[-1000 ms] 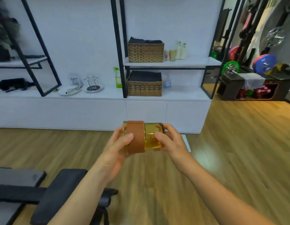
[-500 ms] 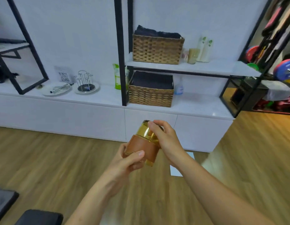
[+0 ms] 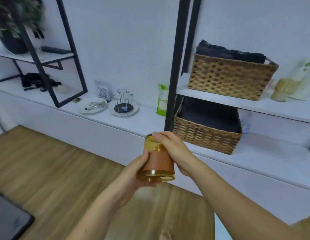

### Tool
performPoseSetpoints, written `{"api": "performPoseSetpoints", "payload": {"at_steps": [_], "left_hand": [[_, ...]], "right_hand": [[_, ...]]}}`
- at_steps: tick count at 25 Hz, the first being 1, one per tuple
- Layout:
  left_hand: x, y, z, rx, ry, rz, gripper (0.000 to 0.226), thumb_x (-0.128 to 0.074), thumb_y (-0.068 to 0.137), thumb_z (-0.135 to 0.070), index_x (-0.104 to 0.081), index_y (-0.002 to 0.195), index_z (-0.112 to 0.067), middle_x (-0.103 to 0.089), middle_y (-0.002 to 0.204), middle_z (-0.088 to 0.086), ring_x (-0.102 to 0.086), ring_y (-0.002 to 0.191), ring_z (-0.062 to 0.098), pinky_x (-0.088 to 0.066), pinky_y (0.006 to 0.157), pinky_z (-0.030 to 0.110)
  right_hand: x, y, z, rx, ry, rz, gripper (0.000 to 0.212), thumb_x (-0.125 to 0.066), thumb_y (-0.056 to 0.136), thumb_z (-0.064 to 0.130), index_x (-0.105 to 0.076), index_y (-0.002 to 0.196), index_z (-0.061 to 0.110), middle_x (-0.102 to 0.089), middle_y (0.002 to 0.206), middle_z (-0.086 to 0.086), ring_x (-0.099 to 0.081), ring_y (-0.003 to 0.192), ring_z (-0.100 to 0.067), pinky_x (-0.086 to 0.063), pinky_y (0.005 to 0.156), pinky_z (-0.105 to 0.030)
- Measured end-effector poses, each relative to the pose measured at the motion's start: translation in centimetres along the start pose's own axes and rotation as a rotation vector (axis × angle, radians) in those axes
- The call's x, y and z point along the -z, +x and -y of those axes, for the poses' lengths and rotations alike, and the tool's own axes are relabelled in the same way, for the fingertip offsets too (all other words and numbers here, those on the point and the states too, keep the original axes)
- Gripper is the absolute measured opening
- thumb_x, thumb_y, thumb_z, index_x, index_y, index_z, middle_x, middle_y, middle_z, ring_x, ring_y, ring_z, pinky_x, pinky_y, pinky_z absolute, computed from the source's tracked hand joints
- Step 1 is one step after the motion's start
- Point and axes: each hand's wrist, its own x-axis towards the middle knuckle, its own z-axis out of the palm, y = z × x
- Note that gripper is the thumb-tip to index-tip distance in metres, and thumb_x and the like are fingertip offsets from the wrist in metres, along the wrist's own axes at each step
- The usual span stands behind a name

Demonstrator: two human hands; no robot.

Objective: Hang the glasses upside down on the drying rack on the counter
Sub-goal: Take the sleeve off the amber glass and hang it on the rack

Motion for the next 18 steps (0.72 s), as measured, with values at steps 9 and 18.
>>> {"api": "performPoseSetpoints", "payload": {"at_steps": [9,18], "left_hand": [[13.2,11.9,-8.0,-0.076,-0.038,-0.49,0.072,-0.068,0.067,-0.059,-0.063,0.125,-0.017,-0.07,0.123,0.012,-0.067,0.111,0.027,-0.052,0.084,0.039],[25.2,24.4,-10.8,-0.031,-0.06,-0.534,0.053,-0.06,0.085,-0.046,-0.062,0.125,-0.012,-0.064,0.131,0.018,-0.059,0.122,0.035,-0.049,0.1,0.045]], "right_hand": [[-8.8,23.8,7.4,0.037,-0.137,0.536,0.059,-0.073,0.077,0.056,-0.056,0.127,0.03,-0.062,0.121,0.0,-0.065,0.101,-0.013,-0.051,0.076,-0.027],[-14.6,40.8,7.8,0.049,-0.374,0.562,0.065,-0.073,0.055,0.07,-0.067,0.103,0.028,-0.072,0.104,0.003,-0.07,0.093,-0.015,-0.057,0.088,-0.039]]}}
